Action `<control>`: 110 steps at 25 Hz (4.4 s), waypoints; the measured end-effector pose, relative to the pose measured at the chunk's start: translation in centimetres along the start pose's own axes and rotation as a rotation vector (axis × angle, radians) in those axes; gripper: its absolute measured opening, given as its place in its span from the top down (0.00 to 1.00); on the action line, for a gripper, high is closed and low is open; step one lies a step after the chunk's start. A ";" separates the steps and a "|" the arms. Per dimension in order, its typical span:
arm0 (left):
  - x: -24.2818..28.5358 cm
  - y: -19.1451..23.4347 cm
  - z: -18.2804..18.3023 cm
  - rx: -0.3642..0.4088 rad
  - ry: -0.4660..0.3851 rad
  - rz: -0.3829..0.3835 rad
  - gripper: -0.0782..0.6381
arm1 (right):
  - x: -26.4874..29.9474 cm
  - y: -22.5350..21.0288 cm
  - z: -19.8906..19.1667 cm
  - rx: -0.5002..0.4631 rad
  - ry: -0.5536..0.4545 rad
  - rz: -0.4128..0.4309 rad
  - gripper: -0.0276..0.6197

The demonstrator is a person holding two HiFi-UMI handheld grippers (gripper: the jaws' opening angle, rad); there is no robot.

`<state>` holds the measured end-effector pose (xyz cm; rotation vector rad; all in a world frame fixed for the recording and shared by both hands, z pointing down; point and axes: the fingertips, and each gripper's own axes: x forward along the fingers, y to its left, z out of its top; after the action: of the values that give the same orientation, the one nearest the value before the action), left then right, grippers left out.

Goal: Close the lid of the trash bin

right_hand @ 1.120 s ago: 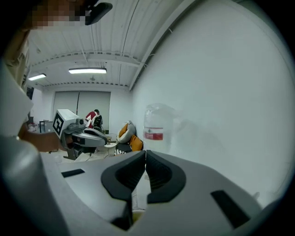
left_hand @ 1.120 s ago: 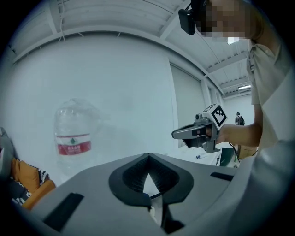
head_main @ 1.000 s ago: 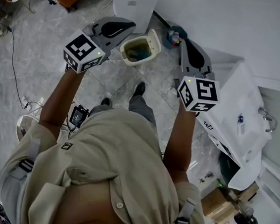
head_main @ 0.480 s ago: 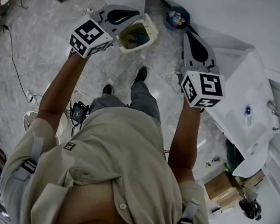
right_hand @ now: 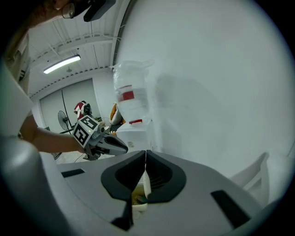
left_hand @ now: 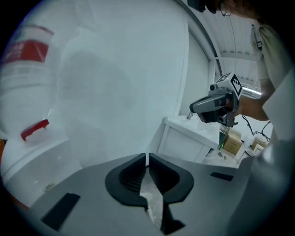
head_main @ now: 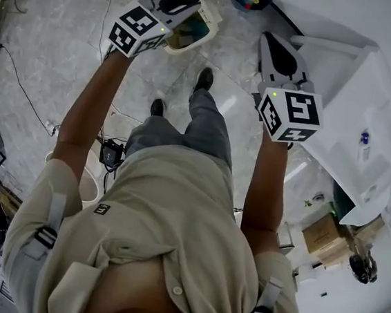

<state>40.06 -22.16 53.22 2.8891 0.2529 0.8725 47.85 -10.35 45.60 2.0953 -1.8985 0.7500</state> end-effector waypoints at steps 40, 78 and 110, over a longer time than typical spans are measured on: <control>16.8 0.5 -22.8 0.328 0.503 -0.172 0.43 | 6.0 -3.2 -14.7 0.109 0.208 0.005 0.92; 9.2 -0.1 -42.5 0.043 0.748 -0.142 0.47 | 9.4 2.8 -18.5 0.054 0.309 0.101 0.92; 12.5 4.2 -50.4 0.044 0.839 -0.079 0.46 | 11.7 0.8 -25.2 0.110 0.365 0.085 0.92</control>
<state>22.81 -20.85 102.31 2.3437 0.4427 2.0197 41.91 -8.37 72.68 1.7900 -1.7857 1.1886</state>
